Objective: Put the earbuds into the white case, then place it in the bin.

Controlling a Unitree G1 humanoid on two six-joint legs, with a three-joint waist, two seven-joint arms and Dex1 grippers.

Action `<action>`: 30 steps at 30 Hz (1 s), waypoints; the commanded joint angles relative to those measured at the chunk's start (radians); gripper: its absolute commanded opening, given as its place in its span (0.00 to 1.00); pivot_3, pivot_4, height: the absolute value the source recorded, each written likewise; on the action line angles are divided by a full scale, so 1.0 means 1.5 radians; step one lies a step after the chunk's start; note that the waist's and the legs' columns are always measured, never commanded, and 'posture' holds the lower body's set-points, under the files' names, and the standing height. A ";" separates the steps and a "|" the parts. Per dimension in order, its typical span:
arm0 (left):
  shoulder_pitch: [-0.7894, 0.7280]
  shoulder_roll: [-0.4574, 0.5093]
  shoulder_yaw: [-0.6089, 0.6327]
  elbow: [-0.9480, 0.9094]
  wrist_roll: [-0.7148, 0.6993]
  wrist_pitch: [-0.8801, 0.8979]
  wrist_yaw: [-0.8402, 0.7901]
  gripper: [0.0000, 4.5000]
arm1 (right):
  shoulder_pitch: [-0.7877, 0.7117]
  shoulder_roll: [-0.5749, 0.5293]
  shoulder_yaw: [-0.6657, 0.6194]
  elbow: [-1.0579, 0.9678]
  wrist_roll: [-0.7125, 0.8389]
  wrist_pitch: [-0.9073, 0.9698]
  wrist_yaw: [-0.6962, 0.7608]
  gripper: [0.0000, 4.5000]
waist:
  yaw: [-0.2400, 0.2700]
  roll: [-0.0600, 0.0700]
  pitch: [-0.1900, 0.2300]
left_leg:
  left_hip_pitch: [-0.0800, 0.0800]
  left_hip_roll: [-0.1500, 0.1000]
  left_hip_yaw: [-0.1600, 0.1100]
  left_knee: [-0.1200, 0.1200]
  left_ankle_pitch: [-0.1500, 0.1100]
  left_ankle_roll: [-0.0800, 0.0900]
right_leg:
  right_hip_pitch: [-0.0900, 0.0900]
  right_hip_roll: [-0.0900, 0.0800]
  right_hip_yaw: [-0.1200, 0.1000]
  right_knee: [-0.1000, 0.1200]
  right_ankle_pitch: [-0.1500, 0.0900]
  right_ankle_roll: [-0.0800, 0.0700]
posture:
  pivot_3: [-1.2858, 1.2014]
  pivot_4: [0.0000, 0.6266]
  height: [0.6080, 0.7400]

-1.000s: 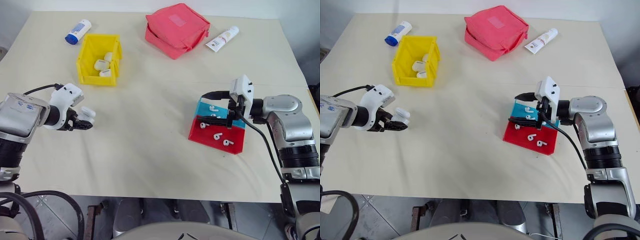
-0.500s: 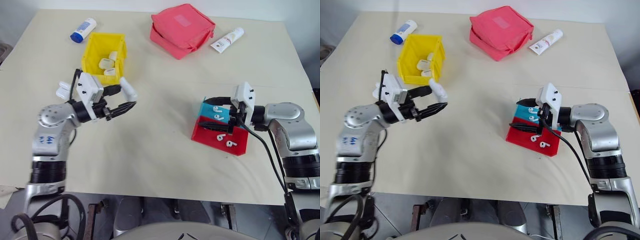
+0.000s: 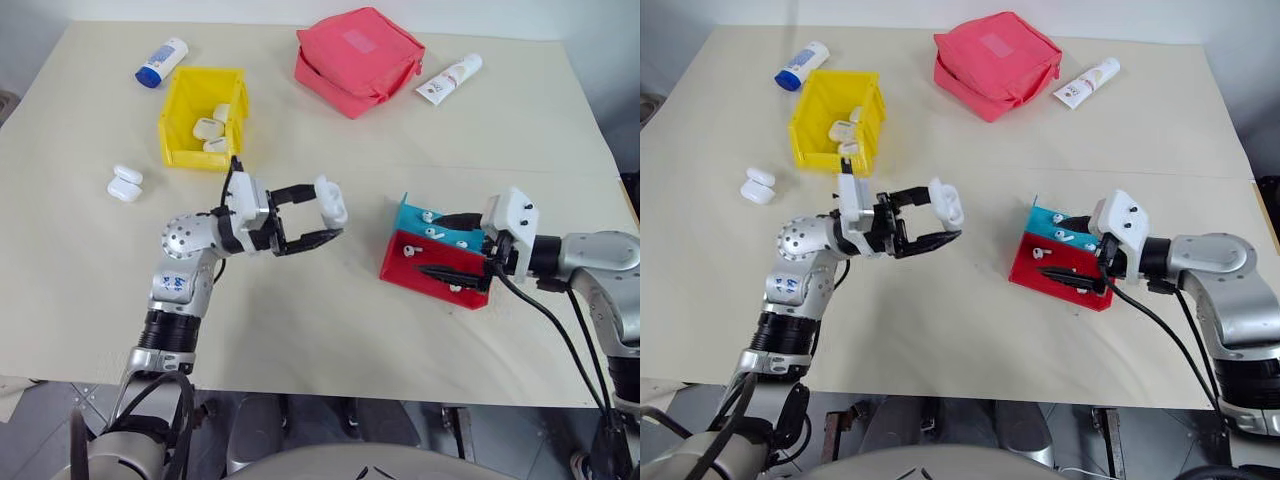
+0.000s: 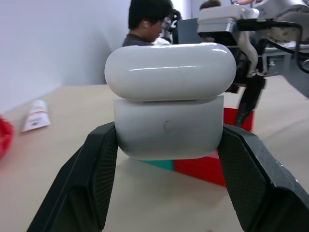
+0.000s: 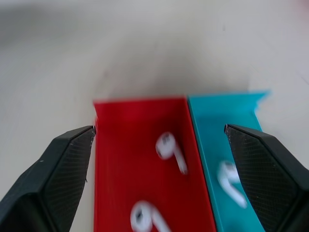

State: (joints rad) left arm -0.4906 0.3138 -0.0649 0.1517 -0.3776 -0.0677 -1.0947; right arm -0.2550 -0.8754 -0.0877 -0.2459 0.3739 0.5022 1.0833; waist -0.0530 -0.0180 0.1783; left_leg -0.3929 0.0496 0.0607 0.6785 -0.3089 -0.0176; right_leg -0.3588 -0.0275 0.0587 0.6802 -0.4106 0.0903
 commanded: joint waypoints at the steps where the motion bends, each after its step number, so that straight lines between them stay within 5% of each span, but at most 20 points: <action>1: 0.009 -0.009 -0.006 -0.052 0.002 -0.001 0.026 0.62 | 0.001 -0.043 -0.046 -0.066 0.043 0.079 -0.009 1.00 | 0.001 0.000 0.000 | 0.000 0.000 0.000 0.000 0.000 0.000 | 0.000 0.000 0.000 0.000 0.000 0.000 | 0.52 0.24 1.00; 15: 0.089 -0.015 -0.059 -0.159 -0.022 0.034 0.012 0.62 | 0.124 -0.179 -0.078 -0.180 0.023 0.123 0.008 1.00 | 0.016 0.000 0.000 | 0.000 0.000 0.000 0.000 -0.001 0.001 | 0.002 0.000 0.000 -0.003 0.000 0.000 | 0.52 0.24 1.00; 19: 0.097 -0.016 -0.062 -0.165 -0.027 0.039 0.010 0.62 | 0.135 -0.204 -0.076 -0.194 0.015 0.125 0.009 0.79 | 0.016 0.000 0.000 | 0.000 0.000 0.000 0.000 -0.001 0.001 | 0.002 0.000 0.000 -0.003 0.000 0.001 | 0.52 0.24 1.00; 26: 0.106 -0.010 -0.060 -0.178 -0.045 0.062 0.002 0.62 | 0.112 -0.253 -0.036 -0.234 0.015 0.199 -0.005 0.79 | 0.016 0.000 0.000 | 0.000 0.000 0.000 0.000 -0.001 0.001 | 0.002 0.000 0.000 -0.004 0.000 0.001 | 0.52 0.24 1.00; 30: 0.107 -0.010 -0.060 -0.181 -0.046 0.064 0.005 0.62 | 0.084 -0.257 -0.006 -0.248 0.011 0.225 -0.020 0.58 | 0.016 0.000 0.000 | 0.000 0.000 0.000 0.000 -0.001 0.001 | 0.002 0.000 0.000 -0.004 0.000 0.001 | 0.52 0.24 1.00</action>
State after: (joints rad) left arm -0.3354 0.2967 -0.1587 -0.0715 -0.4262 0.0332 -1.0859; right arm -0.1104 -1.2422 -0.1030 -0.5921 0.3946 0.8254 1.0655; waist -0.0290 -0.0179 0.1783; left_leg -0.3925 0.0495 0.0602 0.6784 -0.3101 -0.0157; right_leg -0.3555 -0.0273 0.0591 0.6747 -0.4101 0.0913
